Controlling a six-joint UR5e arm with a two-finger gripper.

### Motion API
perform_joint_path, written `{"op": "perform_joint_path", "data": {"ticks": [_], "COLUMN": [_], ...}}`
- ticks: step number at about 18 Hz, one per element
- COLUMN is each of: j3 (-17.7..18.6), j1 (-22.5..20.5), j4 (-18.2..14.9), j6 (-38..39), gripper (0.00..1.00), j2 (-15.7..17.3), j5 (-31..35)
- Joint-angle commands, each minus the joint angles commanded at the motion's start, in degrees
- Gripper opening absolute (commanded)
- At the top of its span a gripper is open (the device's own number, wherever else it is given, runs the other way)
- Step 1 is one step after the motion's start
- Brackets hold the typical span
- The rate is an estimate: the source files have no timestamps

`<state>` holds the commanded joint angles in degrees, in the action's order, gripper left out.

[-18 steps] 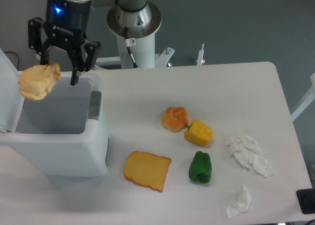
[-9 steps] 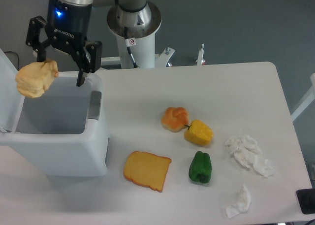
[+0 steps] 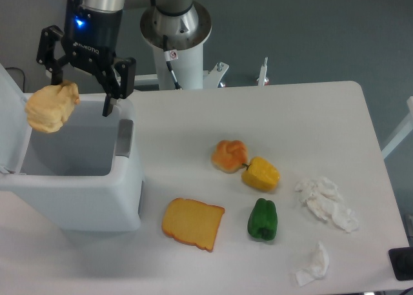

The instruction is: Place the square bread in the trash can

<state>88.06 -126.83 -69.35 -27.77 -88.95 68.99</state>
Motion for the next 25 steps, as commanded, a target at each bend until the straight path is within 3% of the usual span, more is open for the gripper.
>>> {"op": "perform_joint_path", "data": {"ticks": [3, 25], "j3": [1.2, 2.5], "j1": [0.0, -0.1], "j4": [0.1, -0.4], "j6": [0.1, 1.1], "gripper": [1.0, 1.0], "j2": [0.1, -1.3], "j5": [2.7, 2.6]}}
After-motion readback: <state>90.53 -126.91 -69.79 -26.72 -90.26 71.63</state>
